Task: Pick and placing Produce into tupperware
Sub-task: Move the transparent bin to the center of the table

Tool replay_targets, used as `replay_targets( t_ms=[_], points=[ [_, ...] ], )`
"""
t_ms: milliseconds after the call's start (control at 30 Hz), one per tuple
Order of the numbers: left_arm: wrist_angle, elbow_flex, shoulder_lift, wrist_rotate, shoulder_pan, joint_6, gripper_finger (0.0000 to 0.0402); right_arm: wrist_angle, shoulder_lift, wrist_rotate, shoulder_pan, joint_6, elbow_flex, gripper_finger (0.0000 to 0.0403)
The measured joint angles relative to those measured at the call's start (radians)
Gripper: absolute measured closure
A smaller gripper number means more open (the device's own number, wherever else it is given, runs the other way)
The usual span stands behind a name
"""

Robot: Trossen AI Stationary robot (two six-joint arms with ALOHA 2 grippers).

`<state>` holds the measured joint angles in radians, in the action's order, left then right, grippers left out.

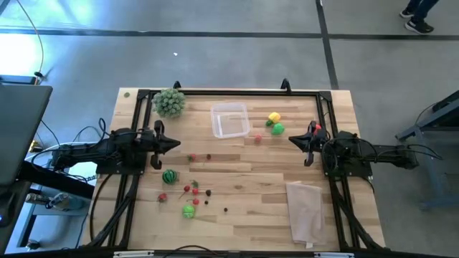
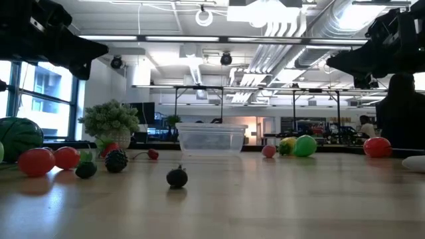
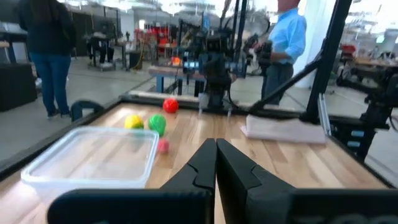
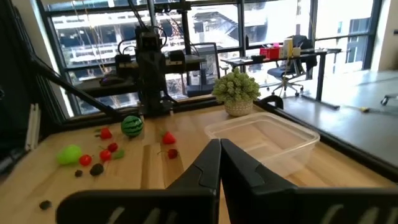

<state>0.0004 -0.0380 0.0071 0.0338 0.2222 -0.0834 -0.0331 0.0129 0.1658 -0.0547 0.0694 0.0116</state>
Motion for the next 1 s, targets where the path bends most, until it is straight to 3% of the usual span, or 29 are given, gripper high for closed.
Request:
replay_targets(
  t_ms=[133,433,667,800,1000],
  points=[
    [0.037,0.001,0.0,-0.011,0.0,0.0,0.0401,0.0,0.0,0.0,0.0,-0.014,0.0,0.0403],
    [0.164,0.0,0.0,-0.124,0.0,0.035,0.0401,-0.038,0.0,0.049,0.0,0.301,0.0,0.0403],
    [0.285,0.0,0.0,-0.211,0.0,0.102,0.0401,-0.055,0.0,0.25,0.0,0.376,0.0,0.0403],
    [0.359,-0.005,0.004,-0.211,0.0,0.141,0.0401,-0.06,0.0,0.261,0.0,0.383,0.0,0.0403],
    [0.279,-0.112,0.093,-0.211,0.001,0.132,0.0401,-0.126,0.0,0.254,0.0,0.353,0.0,0.0403]
  ],
)
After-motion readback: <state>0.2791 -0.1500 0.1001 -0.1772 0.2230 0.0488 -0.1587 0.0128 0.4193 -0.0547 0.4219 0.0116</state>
